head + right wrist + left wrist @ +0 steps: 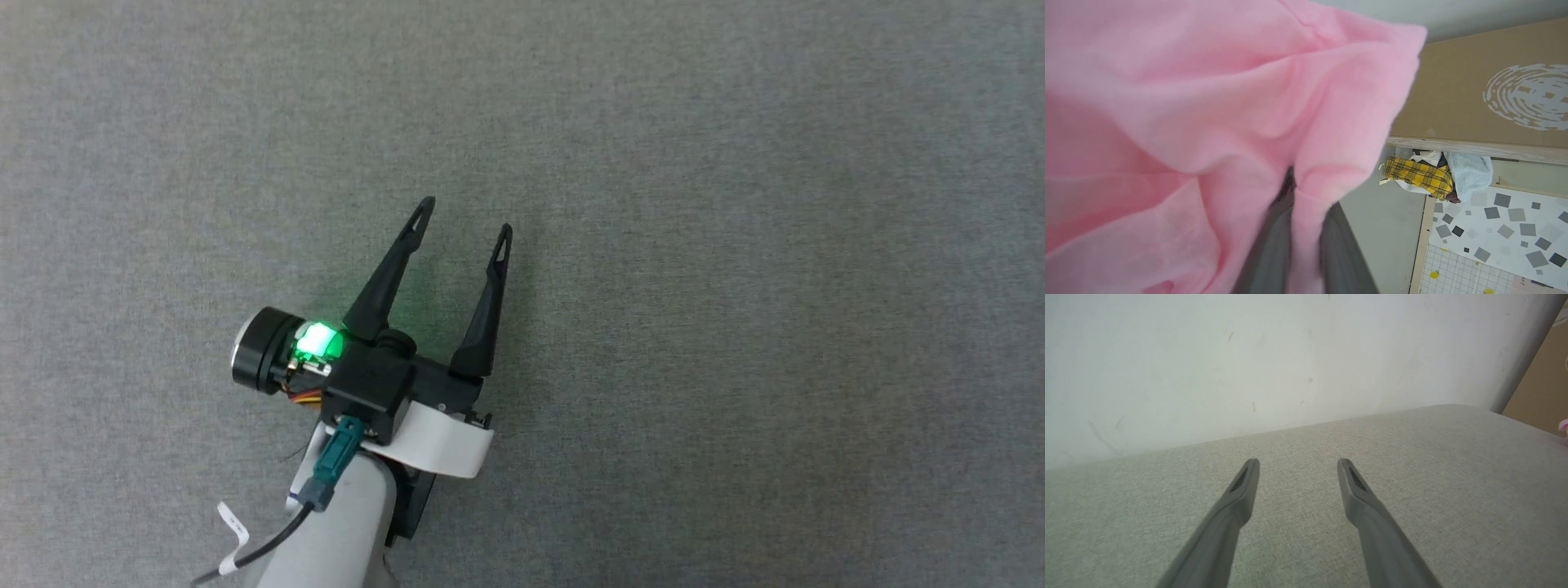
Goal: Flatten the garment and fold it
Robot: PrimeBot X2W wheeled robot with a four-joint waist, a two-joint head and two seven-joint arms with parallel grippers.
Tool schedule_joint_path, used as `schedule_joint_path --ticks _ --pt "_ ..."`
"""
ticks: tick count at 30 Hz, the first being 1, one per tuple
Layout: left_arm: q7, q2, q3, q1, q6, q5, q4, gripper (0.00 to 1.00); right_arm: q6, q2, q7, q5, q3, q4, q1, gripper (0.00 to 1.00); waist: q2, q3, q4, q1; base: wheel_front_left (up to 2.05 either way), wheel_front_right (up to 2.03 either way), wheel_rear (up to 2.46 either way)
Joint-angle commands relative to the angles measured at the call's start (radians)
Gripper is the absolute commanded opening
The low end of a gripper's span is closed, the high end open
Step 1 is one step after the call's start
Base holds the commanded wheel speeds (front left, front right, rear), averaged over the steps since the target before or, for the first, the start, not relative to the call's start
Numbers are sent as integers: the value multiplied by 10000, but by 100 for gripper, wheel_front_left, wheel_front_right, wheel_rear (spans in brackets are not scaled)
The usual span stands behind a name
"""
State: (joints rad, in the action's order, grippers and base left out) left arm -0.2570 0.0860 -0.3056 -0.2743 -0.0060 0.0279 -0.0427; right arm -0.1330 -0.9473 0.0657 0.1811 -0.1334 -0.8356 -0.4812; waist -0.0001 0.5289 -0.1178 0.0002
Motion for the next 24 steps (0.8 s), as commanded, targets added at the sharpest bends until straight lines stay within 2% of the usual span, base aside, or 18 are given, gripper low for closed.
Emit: schedule_joint_path --ticks 1,2,3,12,18,23,24 --pt "-47 48 -42 -147 80 17 -23 100 23 10 -184 -150 27 -184 -235 30 1 166 134 -2 0 0 0" --pt "-47 49 -60 -157 104 1 -6 100 23 2 -341 -262 102 -391 -375 82 1 150 148 -2 0 0 0" --pt "-47 50 -79 -161 125 -21 17 100 23 1 -436 -411 140 -602 -484 100 1 108 162 -2 0 0 0" --pt "-47 99 -9 198 288 -374 225 100 23 332 -1327 -1195 388 -1216 -1671 100 1 -1247 29 -2 0 0 0" --pt "-47 82 338 804 417 -711 248 100 23 1151 -2090 -699 433 -221 -2602 100 1 -2644 5 -2 0 0 0" --pt "-47 78 809 1418 553 -931 168 100 23 2234 -2654 -80 603 1157 -2424 100 1 -3637 182 -2 0 0 0" --pt "-47 78 809 1418 553 -931 168 100 23 2234 -2654 -80 603 1157 -2424 100 1 -3637 182 -2 0 0 0"
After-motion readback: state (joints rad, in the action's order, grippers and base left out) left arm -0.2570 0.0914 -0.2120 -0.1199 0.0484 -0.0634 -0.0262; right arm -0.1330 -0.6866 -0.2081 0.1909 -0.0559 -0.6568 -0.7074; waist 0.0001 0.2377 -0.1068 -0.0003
